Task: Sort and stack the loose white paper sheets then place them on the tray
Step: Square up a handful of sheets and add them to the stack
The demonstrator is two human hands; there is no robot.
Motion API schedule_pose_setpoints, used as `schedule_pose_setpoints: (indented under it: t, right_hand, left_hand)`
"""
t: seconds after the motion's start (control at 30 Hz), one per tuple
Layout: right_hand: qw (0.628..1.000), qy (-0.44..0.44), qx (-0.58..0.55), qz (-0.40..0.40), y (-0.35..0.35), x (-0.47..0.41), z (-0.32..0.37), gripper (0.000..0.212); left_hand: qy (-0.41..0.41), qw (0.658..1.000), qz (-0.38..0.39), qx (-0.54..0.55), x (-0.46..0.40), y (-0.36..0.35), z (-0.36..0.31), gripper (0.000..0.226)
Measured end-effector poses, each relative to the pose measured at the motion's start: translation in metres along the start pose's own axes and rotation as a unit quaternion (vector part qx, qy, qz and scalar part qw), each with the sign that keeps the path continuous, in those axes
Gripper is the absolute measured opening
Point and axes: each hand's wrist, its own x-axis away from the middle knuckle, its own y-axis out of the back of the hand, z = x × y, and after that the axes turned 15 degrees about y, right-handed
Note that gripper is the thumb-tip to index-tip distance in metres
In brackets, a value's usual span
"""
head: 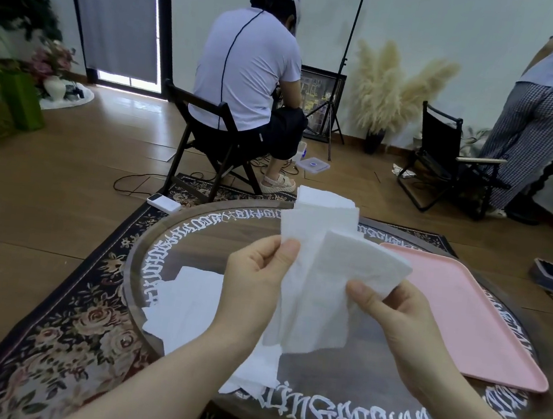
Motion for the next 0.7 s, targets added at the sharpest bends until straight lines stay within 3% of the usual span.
schedule_pose_setpoints:
  t: [0.13, 0.23, 0.33, 0.47, 0.53, 0.7]
  right_hand:
    - [0.995, 0.059, -0.027, -0.075, 0.012, -0.008, 0.01, 0.04]
    - [0.992, 0.085, -0.066, -0.068, 0.015, -0.009, 0.016, 0.032]
    - [0.993, 0.049, -0.099, -0.039, 0.007, -0.006, 0.015, 0.032]
    - [0.999, -0.015, -0.046, 0.018, -0.002, -0.001, 0.012, 0.04]
    - [0.999, -0.034, -0.024, 0.026, -0.005, -0.001, 0.01, 0.045]
    - [0.998, -0.058, -0.014, 0.014, -0.006, -0.003, 0.009, 0.036]
  left_hand:
    - [0.055, 0.998, 0.002, 0.028, -0.004, 0.001, -0.002, 0.025]
    - [0.062, 0.998, 0.008, 0.014, -0.003, 0.0, -0.001, 0.025]
    - [0.054, 0.998, 0.009, -0.013, -0.003, 0.0, 0.0, 0.027]
    - [0.075, 0.995, 0.053, -0.043, -0.001, -0.002, 0.001, 0.026]
    - [0.096, 0.991, 0.079, -0.041, 0.001, -0.004, 0.0, 0.029]
    - [0.115, 0.988, 0.1, -0.029, 0.0, -0.005, -0.003, 0.032]
